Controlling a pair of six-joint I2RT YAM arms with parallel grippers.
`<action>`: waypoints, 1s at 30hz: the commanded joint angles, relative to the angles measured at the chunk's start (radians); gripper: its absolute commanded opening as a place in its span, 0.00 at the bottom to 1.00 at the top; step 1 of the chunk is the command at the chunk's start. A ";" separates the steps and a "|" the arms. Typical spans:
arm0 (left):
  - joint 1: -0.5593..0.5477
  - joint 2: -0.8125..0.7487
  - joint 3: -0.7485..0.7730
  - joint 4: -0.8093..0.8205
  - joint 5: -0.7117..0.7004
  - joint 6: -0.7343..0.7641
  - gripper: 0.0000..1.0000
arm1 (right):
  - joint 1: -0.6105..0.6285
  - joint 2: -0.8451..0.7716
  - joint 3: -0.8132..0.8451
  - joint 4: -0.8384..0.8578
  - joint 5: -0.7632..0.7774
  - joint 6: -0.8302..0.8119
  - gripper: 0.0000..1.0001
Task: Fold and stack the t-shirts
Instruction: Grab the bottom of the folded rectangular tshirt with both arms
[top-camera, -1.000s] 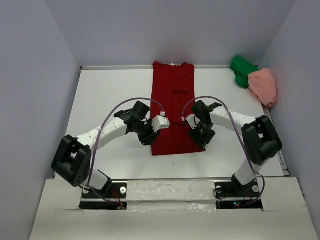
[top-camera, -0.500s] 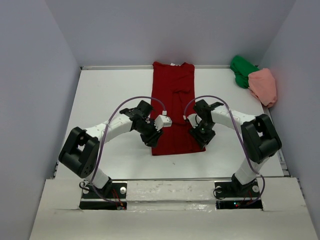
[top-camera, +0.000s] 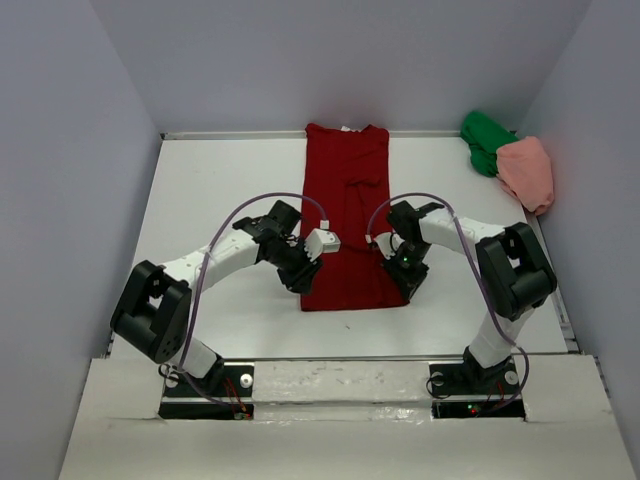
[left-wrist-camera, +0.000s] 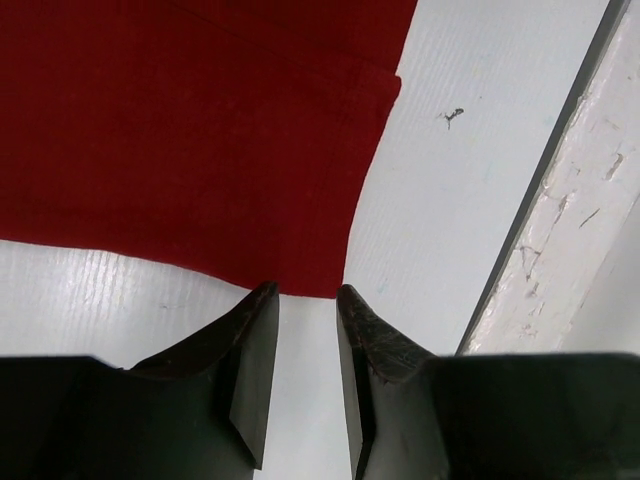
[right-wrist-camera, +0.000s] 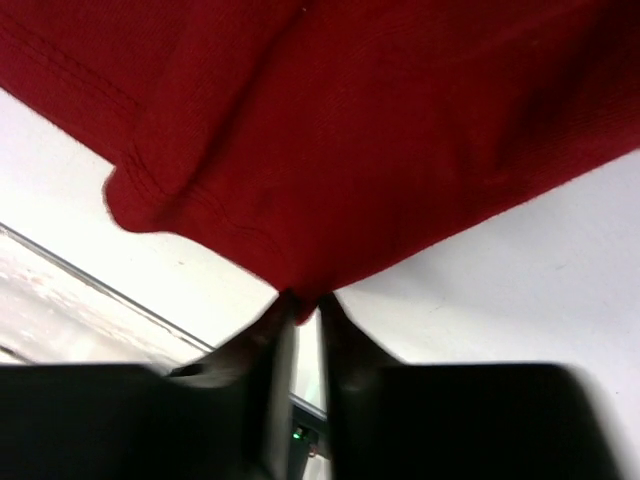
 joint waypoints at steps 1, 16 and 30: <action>0.010 -0.039 -0.013 -0.017 0.028 -0.015 0.39 | -0.004 0.005 0.036 -0.044 -0.041 -0.019 0.14; 0.050 0.088 0.050 -0.109 0.173 0.036 0.49 | -0.004 -0.012 0.036 -0.031 0.006 -0.015 0.00; 0.088 0.139 0.036 -0.058 -0.024 -0.045 0.41 | -0.023 0.016 0.058 -0.012 0.029 -0.016 0.00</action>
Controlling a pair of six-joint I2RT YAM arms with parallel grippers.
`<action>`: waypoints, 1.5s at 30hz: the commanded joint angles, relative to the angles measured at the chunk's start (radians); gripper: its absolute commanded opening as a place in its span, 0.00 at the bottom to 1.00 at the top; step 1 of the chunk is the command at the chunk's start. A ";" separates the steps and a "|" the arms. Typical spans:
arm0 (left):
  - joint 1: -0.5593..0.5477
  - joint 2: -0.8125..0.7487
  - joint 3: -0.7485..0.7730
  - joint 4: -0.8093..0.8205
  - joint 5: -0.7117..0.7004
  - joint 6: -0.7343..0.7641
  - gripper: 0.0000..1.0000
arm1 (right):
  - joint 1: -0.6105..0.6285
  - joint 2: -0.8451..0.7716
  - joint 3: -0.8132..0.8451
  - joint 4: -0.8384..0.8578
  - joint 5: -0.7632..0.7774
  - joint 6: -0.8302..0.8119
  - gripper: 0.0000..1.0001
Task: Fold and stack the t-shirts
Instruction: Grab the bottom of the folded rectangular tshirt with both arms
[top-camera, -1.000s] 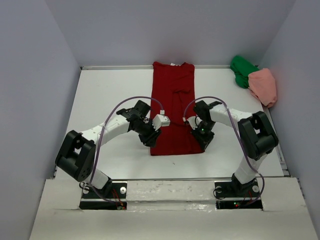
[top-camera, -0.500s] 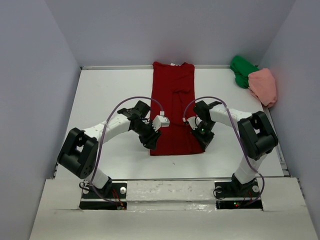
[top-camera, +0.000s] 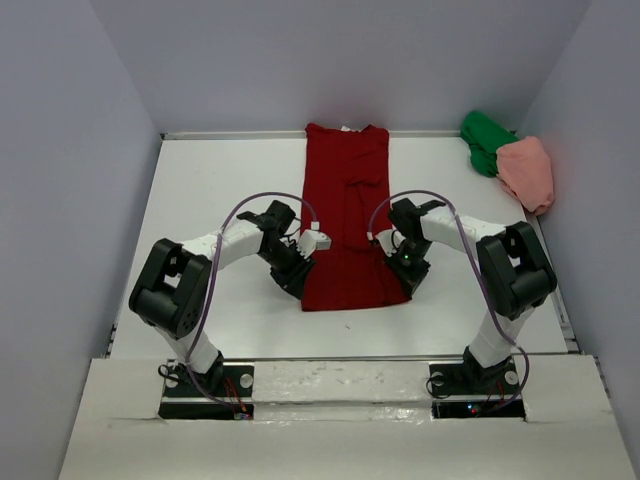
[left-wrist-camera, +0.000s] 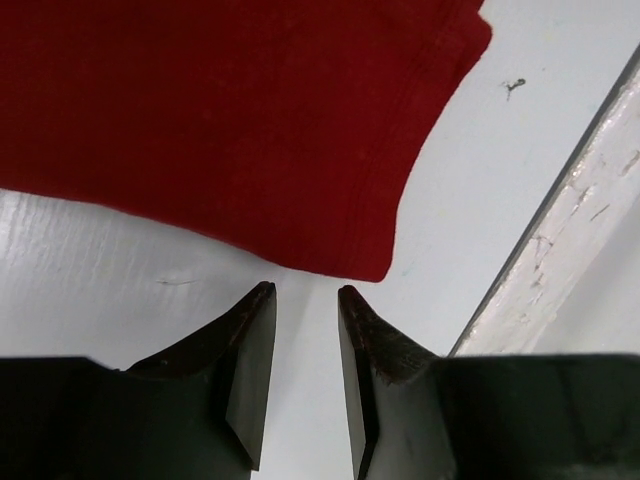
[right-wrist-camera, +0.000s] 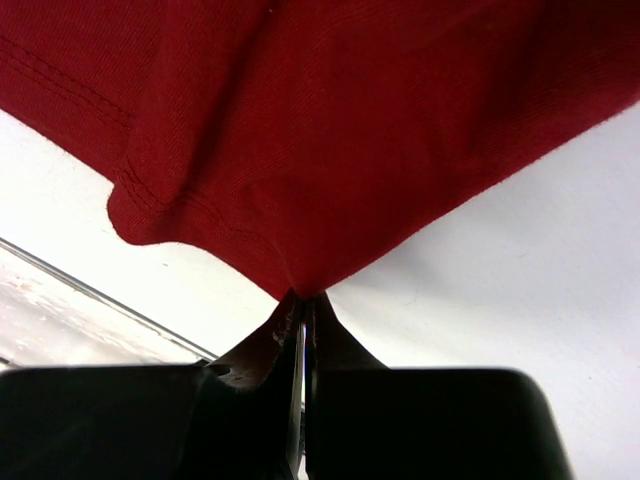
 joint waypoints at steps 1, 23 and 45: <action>-0.001 -0.019 0.012 0.006 -0.070 -0.030 0.41 | -0.011 0.012 0.046 0.001 0.012 -0.007 0.00; -0.034 0.044 0.037 -0.052 0.045 0.026 0.45 | -0.011 0.048 0.061 0.011 0.025 -0.013 0.00; -0.036 0.058 0.015 -0.032 0.084 0.040 0.47 | -0.020 0.061 0.061 0.027 0.041 -0.010 0.00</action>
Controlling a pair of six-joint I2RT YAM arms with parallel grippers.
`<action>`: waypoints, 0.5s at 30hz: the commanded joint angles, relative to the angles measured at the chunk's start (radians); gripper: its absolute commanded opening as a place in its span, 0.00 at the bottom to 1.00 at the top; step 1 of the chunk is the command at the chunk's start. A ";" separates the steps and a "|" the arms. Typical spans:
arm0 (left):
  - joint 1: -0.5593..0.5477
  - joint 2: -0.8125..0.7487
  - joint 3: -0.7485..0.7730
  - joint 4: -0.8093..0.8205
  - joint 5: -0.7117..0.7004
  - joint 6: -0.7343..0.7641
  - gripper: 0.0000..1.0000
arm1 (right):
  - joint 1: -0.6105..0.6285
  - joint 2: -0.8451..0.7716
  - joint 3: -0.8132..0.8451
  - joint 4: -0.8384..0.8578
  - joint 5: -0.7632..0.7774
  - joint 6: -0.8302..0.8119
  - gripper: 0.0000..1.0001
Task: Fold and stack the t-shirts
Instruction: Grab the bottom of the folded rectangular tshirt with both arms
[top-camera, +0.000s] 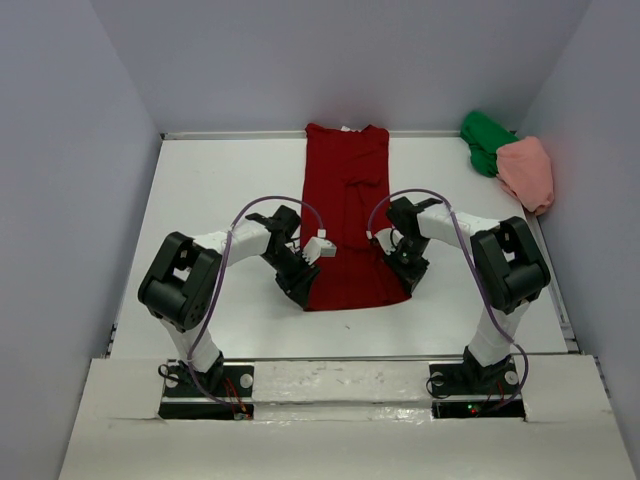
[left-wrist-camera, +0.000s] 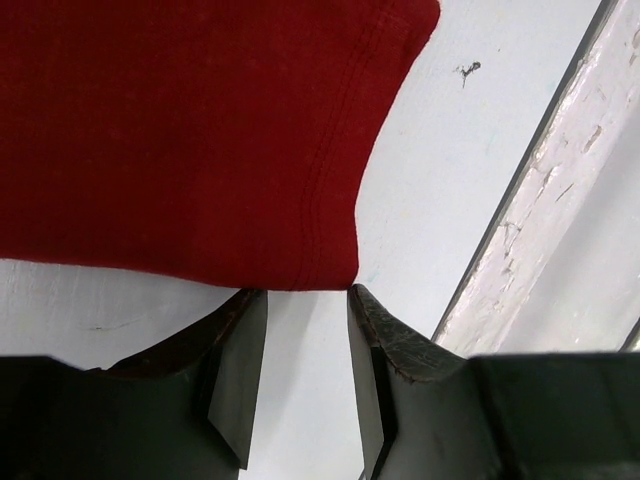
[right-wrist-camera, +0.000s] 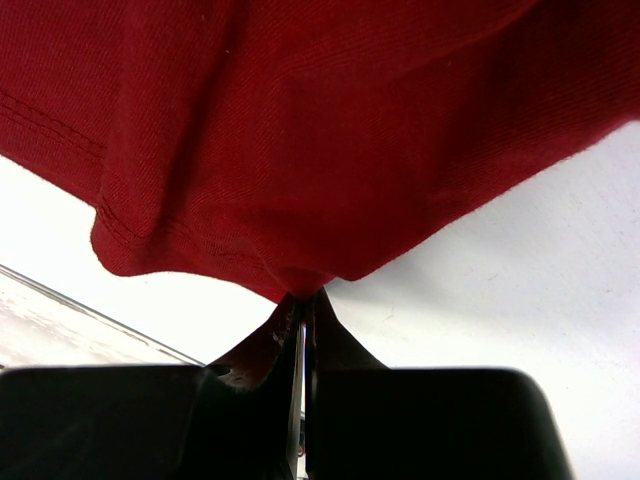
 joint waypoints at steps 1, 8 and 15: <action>-0.003 -0.001 0.008 -0.004 0.016 0.003 0.47 | -0.010 0.010 0.027 0.016 0.014 -0.008 0.00; -0.012 0.019 0.005 0.008 -0.001 -0.019 0.45 | -0.010 0.011 0.037 0.009 0.020 -0.011 0.00; -0.026 0.048 0.022 0.008 -0.016 -0.031 0.45 | -0.010 0.014 0.040 0.006 0.021 -0.014 0.00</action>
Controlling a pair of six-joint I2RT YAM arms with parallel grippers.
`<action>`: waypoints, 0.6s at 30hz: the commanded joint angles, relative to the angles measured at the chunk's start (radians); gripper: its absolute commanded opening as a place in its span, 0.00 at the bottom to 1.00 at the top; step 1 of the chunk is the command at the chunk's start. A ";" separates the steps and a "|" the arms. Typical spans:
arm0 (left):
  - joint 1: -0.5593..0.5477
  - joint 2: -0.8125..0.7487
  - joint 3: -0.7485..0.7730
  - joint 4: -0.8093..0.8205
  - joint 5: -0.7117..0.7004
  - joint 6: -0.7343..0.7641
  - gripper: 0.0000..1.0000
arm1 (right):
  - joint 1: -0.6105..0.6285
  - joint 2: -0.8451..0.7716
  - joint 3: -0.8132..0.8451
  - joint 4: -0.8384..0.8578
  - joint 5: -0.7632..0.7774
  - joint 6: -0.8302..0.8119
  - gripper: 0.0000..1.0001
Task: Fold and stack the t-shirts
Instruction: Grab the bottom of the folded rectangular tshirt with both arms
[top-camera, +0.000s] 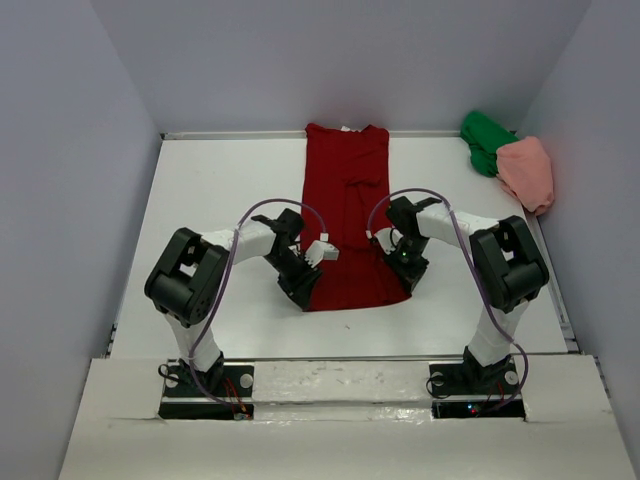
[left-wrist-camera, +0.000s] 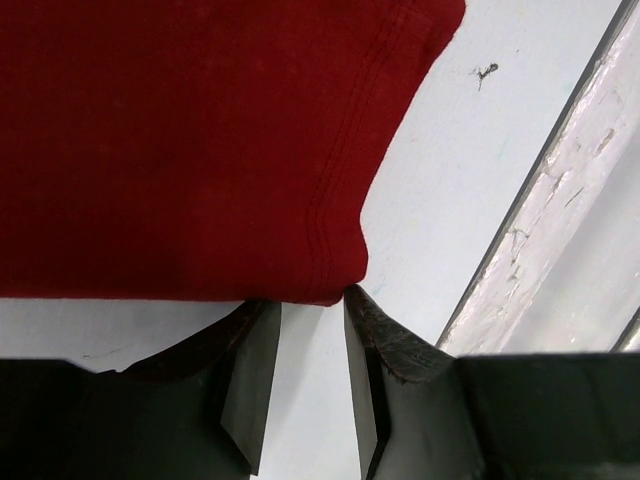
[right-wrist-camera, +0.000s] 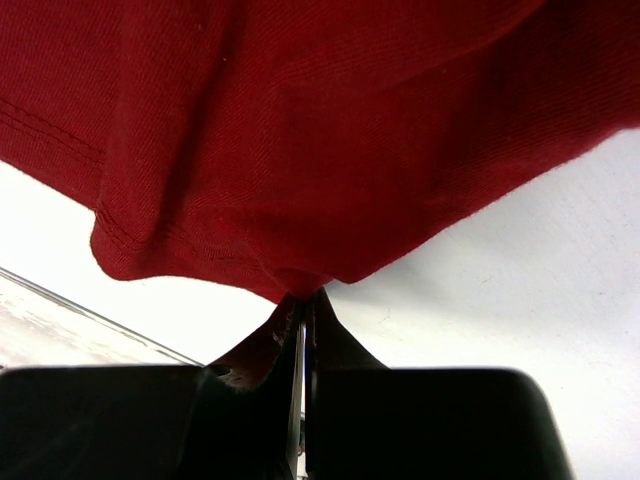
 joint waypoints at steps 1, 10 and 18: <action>-0.012 0.009 0.026 -0.008 -0.006 -0.017 0.45 | -0.010 0.008 0.032 0.008 0.021 -0.015 0.00; -0.029 0.021 0.025 0.001 -0.045 -0.037 0.11 | -0.010 0.006 0.019 0.013 0.030 -0.017 0.00; -0.035 0.020 0.034 -0.005 -0.036 -0.026 0.00 | -0.010 -0.015 0.016 -0.001 0.030 -0.020 0.00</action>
